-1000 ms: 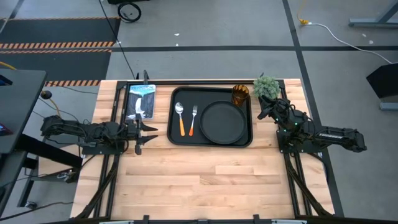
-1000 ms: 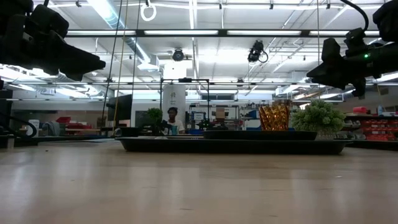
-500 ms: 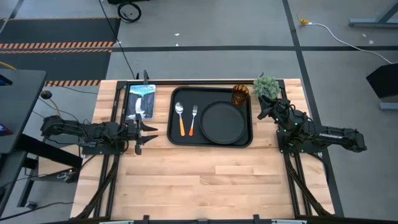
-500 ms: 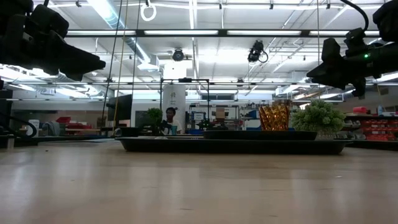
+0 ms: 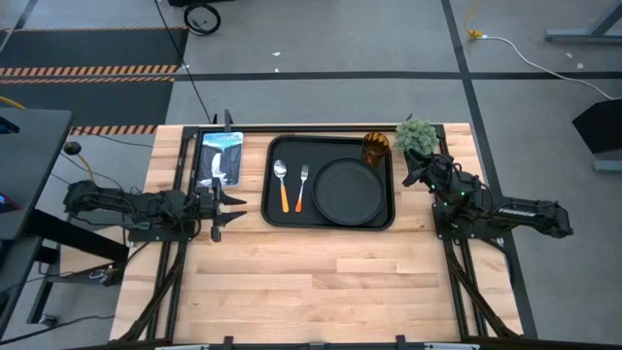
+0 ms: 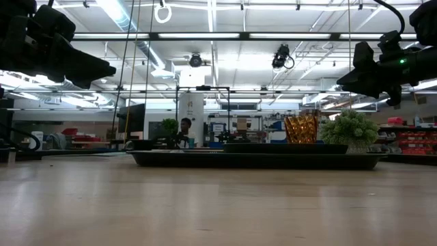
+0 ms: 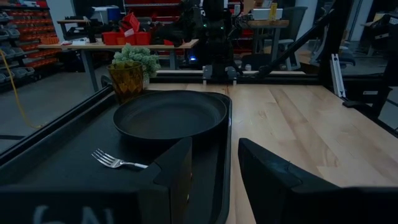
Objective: Pick and place plate/cup/fork/spoon on tray
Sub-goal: Return to Home Position
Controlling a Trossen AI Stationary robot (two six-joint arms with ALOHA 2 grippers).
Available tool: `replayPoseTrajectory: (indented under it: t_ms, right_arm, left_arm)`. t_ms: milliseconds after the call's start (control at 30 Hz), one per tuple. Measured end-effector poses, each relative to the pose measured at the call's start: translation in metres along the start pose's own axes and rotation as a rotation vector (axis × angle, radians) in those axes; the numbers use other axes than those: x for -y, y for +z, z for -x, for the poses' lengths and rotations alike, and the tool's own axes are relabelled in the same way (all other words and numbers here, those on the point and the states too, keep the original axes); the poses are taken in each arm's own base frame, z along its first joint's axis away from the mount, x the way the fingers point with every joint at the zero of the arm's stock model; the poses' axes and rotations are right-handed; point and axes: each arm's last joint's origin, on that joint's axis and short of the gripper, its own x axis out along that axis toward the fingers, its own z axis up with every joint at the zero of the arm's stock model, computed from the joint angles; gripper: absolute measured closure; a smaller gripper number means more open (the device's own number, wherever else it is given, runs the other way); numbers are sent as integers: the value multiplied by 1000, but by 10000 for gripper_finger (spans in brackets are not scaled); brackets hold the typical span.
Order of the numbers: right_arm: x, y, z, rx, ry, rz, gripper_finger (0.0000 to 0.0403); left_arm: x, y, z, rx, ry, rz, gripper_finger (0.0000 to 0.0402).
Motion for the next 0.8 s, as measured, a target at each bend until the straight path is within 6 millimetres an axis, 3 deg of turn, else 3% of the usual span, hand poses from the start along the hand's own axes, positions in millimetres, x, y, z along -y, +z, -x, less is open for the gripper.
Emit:
replayPoseTrajectory:
  t_ms: [800]
  right_arm:
    - [0, 0, 0, 0, 0, 0, 271]
  left_arm:
    - [0, 0, 0, 0, 0, 0, 260]
